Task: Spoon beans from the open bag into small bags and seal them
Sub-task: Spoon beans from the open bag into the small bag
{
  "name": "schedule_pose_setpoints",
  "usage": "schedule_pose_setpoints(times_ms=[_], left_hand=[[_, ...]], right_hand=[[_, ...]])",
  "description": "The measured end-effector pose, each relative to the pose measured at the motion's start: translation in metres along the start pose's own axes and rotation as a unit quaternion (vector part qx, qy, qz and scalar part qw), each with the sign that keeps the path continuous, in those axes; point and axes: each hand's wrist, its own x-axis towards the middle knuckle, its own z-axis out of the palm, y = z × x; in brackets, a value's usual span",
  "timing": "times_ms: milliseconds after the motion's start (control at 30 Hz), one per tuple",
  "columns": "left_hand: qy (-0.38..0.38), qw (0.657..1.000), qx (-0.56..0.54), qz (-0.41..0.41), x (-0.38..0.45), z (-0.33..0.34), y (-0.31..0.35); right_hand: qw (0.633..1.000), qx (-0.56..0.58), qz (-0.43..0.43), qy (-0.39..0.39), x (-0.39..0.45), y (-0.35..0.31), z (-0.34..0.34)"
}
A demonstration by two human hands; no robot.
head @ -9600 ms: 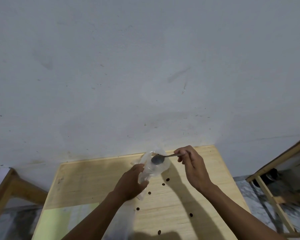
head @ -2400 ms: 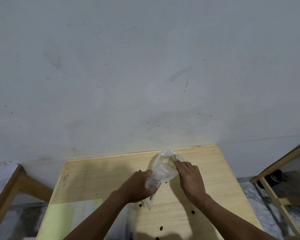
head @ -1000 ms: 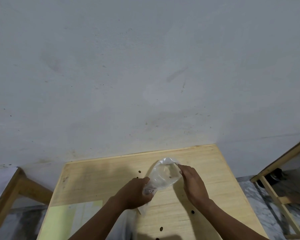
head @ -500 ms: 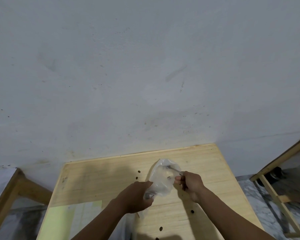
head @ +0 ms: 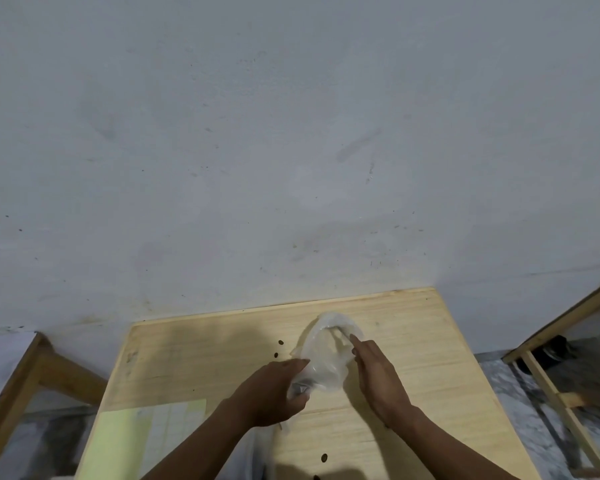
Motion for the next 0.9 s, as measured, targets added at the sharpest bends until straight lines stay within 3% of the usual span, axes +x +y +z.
schedule_pose_setpoints(times_ms=[167, 333, 600, 733, 900], left_hand=[[-0.006, 1.000, 0.001, -0.009, 0.001, 0.004, -0.003], [0.004, 0.999, -0.010, -0.033, 0.002, 0.004, 0.000], [0.091, 0.988, -0.075, -0.104, 0.005, -0.007, 0.003], [0.099, 0.983, -0.082, -0.130, 0.000, -0.011, 0.006], [0.077, 0.990, -0.074, -0.092, -0.005, -0.009, 0.009]], right_hand=[[0.994, -0.068, -0.060, -0.052, -0.007, 0.006, 0.001], [0.975, -0.149, -0.164, 0.012, -0.014, 0.016, -0.009], [0.957, -0.217, -0.191, -0.013, -0.005, 0.035, -0.005], [0.985, -0.106, -0.131, -0.027, -0.008, 0.017, -0.006], [0.990, 0.009, -0.001, 0.138, 0.003, 0.002, 0.009]])
